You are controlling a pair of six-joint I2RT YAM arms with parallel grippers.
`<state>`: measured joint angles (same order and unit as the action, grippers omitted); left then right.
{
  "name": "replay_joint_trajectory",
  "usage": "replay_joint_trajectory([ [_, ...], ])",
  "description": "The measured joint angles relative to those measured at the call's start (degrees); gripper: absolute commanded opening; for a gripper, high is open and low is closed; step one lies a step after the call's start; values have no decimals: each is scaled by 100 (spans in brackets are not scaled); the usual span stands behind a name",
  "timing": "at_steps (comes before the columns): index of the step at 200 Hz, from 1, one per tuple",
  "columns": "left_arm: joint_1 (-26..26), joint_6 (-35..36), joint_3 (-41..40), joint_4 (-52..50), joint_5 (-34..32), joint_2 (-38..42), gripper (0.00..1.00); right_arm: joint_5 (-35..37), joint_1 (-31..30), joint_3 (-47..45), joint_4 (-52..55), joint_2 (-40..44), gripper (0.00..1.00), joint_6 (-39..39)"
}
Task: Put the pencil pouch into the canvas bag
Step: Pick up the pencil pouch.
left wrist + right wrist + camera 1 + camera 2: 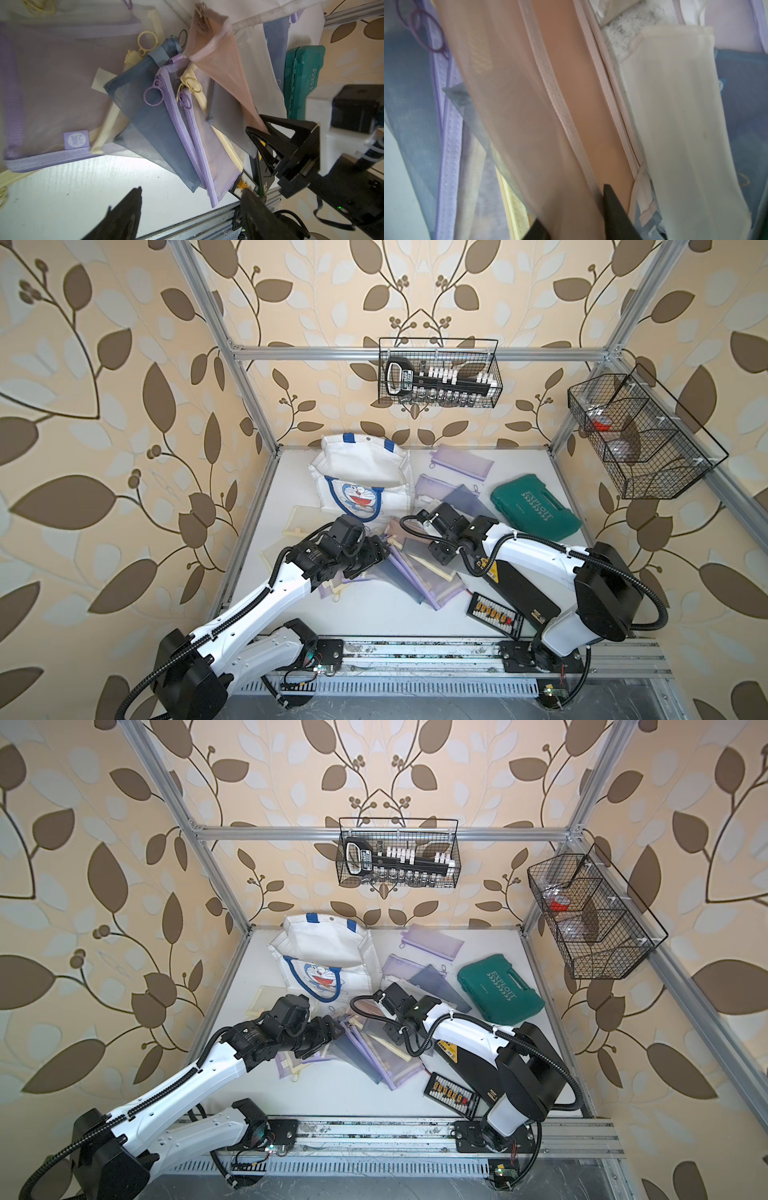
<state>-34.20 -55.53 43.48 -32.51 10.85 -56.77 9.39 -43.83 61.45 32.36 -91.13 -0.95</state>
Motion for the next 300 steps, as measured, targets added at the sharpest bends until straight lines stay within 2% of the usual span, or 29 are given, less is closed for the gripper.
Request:
replay_joint_trajectory([
  [17,0,0,0,-31,-48,15,74,37,-11,-7,-4,116,11,35],
  [32,0,22,2,-39,-63,7,74,46,-26,-11,7,306,5,20],
  [58,0,109,83,-105,-68,4,76,17,-50,-17,96,848,2,17],
  [102,0,304,433,-76,-87,323,90,-514,-59,-33,173,2090,0,-153],
  [128,0,566,525,275,-17,621,93,-1176,-61,24,225,2511,0,-470],
  [168,0,763,280,1325,358,1117,95,-2400,31,605,310,2562,0,-1147],
  [199,0,758,173,1930,590,1169,96,-3521,348,745,-35,2800,0,-1707],
  [232,0,734,33,2653,791,1180,97,-4459,411,715,-332,2905,0,-2081],
  [264,0,684,-170,3329,925,1224,96,-5025,522,555,-798,2983,0,-2450],
  [300,0,437,-413,3989,1003,1283,94,-5318,535,404,-1086,3051,0,-2640],
])
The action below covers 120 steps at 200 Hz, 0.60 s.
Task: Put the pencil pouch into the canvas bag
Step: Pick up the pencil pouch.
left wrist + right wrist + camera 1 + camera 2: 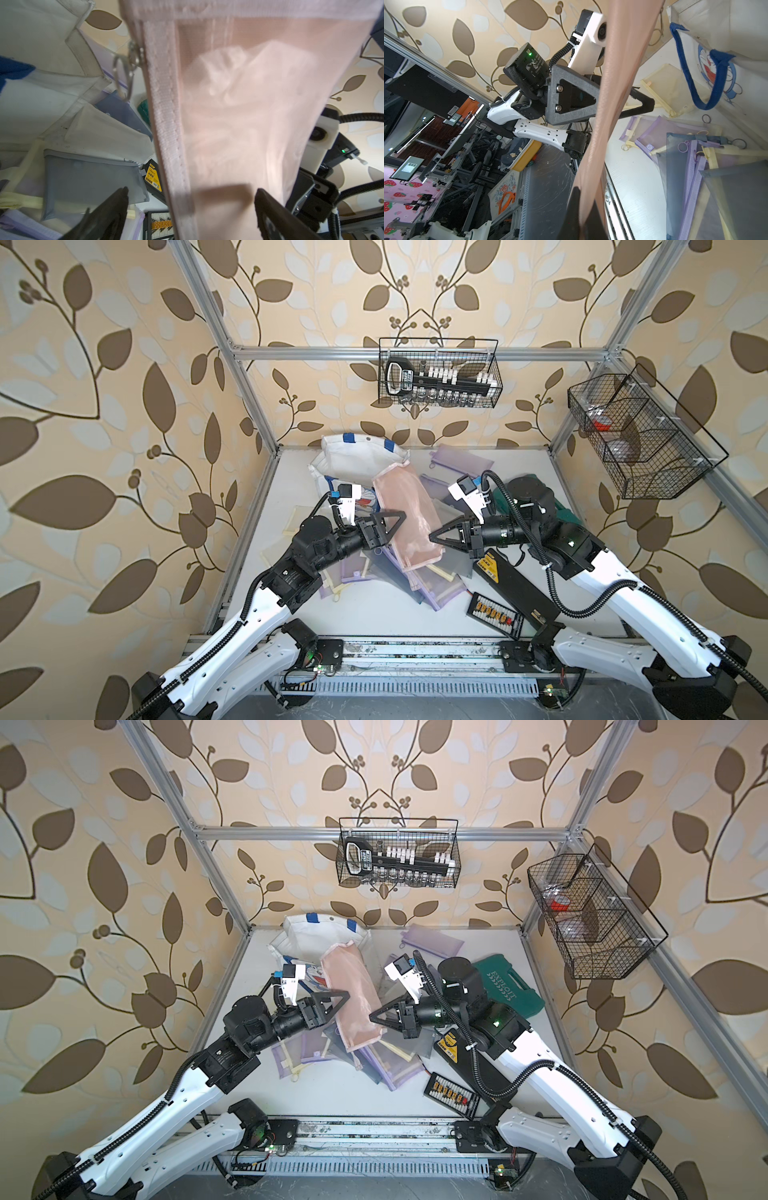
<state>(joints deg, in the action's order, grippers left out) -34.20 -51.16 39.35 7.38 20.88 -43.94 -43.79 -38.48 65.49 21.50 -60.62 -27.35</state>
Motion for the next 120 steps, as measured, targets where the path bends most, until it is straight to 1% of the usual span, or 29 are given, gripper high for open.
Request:
replay_joint_trajectory([
  [23,0,-125,-37,385,122,-24,91,-92,4,-50,-127,0,0,-114],
  [38,0,-219,-46,632,225,-46,86,-129,4,-50,-225,2,0,-170],
  [47,0,-238,-74,767,284,-46,79,-144,4,-50,-275,0,0,-205],
  [65,0,-345,-122,905,343,-42,56,-146,4,-50,-323,0,0,-227],
  [74,0,-323,-129,929,380,-42,47,-144,4,-50,-330,0,0,-245],
  [77,0,-409,-129,940,387,-42,44,-144,4,-50,-330,0,0,-247],
  [100,0,-350,-129,986,426,-17,29,-118,11,-50,-330,0,0,-267],
  [109,2,-380,-129,975,420,9,19,-98,24,-50,-330,0,0,-271],
  [117,4,-389,-129,955,413,35,12,-72,37,-50,-328,0,0,-271],
  [120,2,-302,-129,955,415,44,10,-63,44,-50,-328,0,0,-271],
])
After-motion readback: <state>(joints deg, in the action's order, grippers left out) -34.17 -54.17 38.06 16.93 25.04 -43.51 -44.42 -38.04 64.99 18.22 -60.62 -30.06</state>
